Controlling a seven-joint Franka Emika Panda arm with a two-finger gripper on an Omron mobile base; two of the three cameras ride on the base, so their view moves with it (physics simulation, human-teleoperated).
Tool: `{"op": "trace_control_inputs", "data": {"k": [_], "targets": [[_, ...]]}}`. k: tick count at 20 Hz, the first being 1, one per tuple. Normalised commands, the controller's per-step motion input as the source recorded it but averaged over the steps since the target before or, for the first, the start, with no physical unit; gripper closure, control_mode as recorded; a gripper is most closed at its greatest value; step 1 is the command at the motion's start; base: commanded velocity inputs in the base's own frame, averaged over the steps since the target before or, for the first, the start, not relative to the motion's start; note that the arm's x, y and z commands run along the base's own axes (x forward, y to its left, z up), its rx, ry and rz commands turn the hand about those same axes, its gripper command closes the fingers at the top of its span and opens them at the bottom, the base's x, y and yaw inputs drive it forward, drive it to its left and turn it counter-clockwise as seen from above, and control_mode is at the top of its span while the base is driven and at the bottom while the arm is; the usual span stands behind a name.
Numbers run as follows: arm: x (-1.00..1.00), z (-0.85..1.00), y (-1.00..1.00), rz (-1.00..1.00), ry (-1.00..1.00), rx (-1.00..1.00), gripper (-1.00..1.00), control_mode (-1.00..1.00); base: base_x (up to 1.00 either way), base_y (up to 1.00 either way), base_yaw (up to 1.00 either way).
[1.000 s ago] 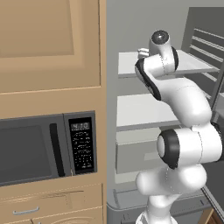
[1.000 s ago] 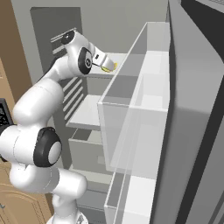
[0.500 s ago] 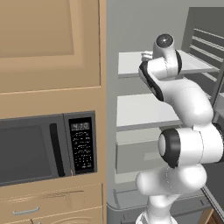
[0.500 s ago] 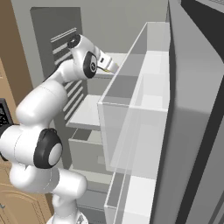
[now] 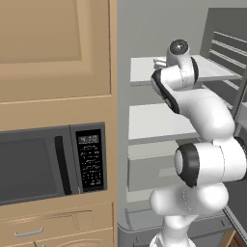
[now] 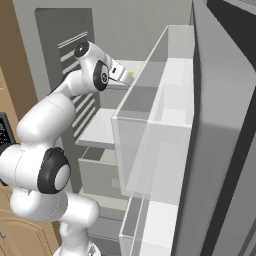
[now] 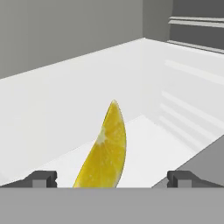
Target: There is a bowl on the dining counter. Grab a lemon wedge from the fridge and place it in the bowl. Then get the liquor bottle and glass cup from the cabinet and place them next to the bowl.
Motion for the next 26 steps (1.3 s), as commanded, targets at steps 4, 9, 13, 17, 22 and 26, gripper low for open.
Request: {"op": "trace_control_inputs", "data": {"k": [4, 9, 13, 17, 22, 26], "targets": [[0.0, 0.0, 0.15, 0.0, 0.0, 0.0, -1.0, -1.0, 0.0, 0.0, 0.0], [0.0, 0.0, 0.02, 0.0, 0.0, 0.0, -1.0, -1.0, 0.0, 0.0, 0.0], [0.01, 0.0, 0.0, 0.0, 0.0, 0.0, -1.0, -1.0, 0.0, 0.0, 0.0], [0.03, 0.0, 0.0, 0.0, 0.0, 0.0, -1.0, -1.0, 0.0, 0.0, 0.0], [0.06, 0.0, 0.0, 0.0, 0.0, 0.0, -1.0, -1.0, 0.0, 0.0, 0.0], [0.1, 0.0, 0.0, 0.0, 0.0, 0.0, -1.0, -1.0, 0.0, 0.0, 0.0]]}}
